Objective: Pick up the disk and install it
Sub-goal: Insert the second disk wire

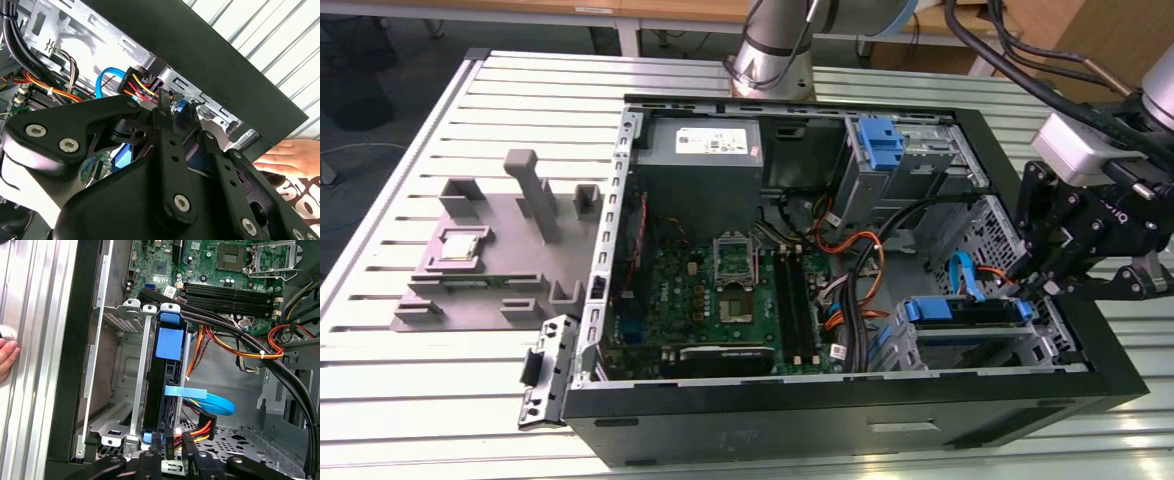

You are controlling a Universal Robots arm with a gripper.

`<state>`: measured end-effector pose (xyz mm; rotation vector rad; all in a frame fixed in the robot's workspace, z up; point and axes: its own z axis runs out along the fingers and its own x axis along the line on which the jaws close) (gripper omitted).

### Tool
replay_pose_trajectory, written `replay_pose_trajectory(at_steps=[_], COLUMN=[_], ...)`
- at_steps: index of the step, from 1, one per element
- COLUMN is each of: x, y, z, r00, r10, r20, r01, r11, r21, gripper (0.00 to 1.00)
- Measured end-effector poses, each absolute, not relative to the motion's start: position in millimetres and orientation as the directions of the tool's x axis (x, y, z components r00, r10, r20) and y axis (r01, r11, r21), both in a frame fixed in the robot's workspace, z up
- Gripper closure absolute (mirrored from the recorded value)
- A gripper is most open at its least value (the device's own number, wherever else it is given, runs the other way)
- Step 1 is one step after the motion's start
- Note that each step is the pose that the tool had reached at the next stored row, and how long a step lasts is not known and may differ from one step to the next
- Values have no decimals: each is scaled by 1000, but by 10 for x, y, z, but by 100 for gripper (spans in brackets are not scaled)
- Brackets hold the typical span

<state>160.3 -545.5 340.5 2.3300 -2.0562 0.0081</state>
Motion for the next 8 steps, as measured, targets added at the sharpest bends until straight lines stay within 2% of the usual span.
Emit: replay_pose_trajectory(at_steps=[1, 3, 8], x=[1603, 1603, 1603], y=[-5455, -5455, -5454], z=[3405, 3405, 3404], r00=[125, 125, 125], r10=[-992, -992, -992], r20=[26, 27, 26], r01=[-992, -992, -992], r11=[-124, -124, -124], r21=[22, 22, 22], gripper=[71, 83, 84])
